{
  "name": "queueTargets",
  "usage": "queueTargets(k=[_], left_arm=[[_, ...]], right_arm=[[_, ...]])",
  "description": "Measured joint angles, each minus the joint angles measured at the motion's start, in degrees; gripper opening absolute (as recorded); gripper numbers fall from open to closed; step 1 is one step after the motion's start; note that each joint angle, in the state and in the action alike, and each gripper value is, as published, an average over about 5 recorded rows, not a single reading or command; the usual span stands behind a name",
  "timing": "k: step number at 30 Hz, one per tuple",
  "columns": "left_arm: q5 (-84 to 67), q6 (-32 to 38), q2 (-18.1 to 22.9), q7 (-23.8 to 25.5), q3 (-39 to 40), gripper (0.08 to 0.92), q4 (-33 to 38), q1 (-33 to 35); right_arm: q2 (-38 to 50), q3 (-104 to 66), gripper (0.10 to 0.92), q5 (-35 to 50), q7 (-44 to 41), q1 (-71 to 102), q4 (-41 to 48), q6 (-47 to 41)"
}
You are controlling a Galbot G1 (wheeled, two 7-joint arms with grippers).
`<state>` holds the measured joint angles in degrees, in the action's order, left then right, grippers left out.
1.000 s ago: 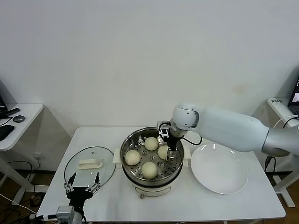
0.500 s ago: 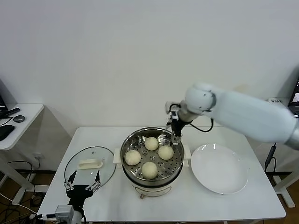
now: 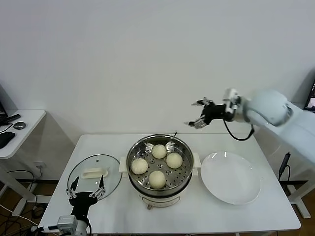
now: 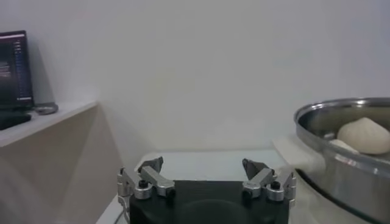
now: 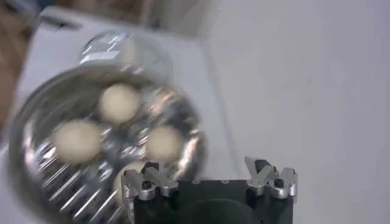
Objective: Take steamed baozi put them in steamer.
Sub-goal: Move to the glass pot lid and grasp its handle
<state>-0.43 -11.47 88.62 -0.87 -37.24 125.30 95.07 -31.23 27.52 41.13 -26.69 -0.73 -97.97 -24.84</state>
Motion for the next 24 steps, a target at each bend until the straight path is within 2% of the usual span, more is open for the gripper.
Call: queueTargets(k=[5,12,24], left_arm=[[0.1,2.2,-0.2,-0.4,-0.1,0.823,-0.3,0.0],[0.9,4.8,-0.3,-0.9,-0.3,0.823,-0.8,0.2],[6.4,8.8,-1.7,-2.5,-1.0,0.823,-4.0,-1.3]], right_arm=[[-1.3,-18.8,0.823,0.2,9.3,19.0,-1.2,4.9],[-10.6,-40.6,0.823,-2.9,20.0,41.7,-2.0,11.6],[-31.9,-60.5,0.823,-10.6,27.3,65.1,-2.9,19.0]])
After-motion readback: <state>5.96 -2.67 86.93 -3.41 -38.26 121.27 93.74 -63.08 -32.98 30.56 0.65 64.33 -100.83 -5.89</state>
